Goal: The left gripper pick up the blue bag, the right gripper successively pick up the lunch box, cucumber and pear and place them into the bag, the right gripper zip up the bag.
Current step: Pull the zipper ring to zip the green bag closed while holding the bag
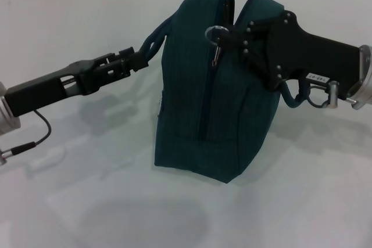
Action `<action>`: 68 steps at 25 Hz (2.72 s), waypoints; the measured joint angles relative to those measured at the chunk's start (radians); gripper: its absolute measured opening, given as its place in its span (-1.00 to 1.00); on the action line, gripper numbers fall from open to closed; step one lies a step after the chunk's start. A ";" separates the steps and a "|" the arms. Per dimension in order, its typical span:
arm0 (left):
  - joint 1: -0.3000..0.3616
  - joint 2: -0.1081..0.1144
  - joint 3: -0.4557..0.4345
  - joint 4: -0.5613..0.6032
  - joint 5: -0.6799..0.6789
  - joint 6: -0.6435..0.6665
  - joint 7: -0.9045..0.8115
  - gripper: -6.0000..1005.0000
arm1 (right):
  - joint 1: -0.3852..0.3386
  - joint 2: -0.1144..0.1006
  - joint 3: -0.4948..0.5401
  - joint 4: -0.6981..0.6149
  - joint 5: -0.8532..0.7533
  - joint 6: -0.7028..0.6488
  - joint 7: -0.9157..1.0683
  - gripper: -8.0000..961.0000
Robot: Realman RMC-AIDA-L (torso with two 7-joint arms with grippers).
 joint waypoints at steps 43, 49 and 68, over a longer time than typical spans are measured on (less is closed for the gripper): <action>-0.028 -0.029 -0.003 0.004 0.127 0.052 0.001 -0.16 | 0.011 0.000 -0.181 -0.008 0.118 0.026 0.000 -0.97; -0.030 -0.029 -0.002 0.003 0.125 0.053 0.024 -0.42 | 0.001 0.000 -0.181 0.003 0.158 0.029 0.018 -0.97; -0.052 -0.033 0.005 -0.051 0.148 0.063 0.152 -0.88 | -0.003 -0.001 -0.176 -0.003 0.217 0.054 0.184 -0.97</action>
